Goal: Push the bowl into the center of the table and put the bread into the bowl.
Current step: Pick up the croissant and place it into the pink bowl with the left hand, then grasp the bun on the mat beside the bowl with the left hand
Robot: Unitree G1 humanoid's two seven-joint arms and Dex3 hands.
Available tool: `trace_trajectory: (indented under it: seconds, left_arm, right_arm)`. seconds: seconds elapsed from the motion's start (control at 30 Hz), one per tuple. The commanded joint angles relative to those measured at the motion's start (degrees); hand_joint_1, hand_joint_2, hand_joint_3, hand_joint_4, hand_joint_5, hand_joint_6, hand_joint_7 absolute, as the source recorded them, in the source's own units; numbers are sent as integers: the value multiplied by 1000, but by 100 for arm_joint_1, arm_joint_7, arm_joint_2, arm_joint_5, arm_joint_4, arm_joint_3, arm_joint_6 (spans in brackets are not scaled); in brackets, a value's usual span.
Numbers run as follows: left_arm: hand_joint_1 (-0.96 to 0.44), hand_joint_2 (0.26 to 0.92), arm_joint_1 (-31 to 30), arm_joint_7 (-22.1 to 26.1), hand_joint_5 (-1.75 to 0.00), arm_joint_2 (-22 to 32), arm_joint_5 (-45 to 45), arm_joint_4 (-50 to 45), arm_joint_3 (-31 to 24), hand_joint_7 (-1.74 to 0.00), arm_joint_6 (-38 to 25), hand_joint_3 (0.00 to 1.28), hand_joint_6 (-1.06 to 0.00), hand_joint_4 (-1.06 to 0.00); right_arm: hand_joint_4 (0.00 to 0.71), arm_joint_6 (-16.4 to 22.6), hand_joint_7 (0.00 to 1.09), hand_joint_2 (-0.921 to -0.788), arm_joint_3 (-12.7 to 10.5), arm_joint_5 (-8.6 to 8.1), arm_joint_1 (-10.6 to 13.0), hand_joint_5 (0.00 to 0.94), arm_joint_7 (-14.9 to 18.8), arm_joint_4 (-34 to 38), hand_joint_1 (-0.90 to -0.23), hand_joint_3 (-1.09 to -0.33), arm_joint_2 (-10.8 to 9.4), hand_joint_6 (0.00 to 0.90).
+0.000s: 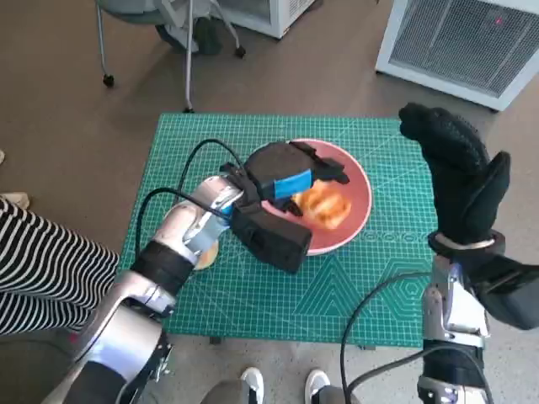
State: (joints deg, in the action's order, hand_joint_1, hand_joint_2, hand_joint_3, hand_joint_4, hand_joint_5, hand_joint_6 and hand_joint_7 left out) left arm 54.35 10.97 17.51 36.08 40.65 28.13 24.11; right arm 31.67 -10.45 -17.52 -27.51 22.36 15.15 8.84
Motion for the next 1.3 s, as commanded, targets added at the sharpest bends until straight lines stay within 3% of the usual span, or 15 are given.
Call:
trace_trajectory:
  seconds: [0.03, 0.27, 0.57, 1.03, 1.3]
  left_arm:
    - [-559, 814, -228, 574, -2, 415, -471, -664, -367, -22, -5, 16, -268, -147]
    - [-608, 820, -616, 1555, -5, 1107, -1328, -1690, -1011, -9, -181, 10, -253, -126]
    - [-594, 828, -1243, 2423, -5, 2102, -2234, -2835, -1941, -10, -513, 8, -265, -141]
    - [-585, 796, -2330, 2921, -2, 3056, -2876, -3650, -2913, -11, -761, 0, -267, -140]
    - [-513, 754, -2862, 3042, -7, 3165, -3069, -3645, -3076, -28, -679, 0, -308, -158]
  right_arm:
    - [177, -29, 354, -921, 30, 134, 173, 0, -88, -14, -727, -685, 1, 103]
    - [177, -19, 356, -921, 72, 132, 194, 0, -120, -59, -724, -685, -16, 102]
    - [178, -22, 359, -921, 91, 89, 231, 1, -109, -95, -724, -684, -21, 102]
    - [180, -35, 365, -921, 133, 69, 161, 1, -90, -27, -729, -683, -38, 104]
    - [180, -74, 367, -921, 159, -4, 152, 1, -46, -29, -730, -691, -26, 102]
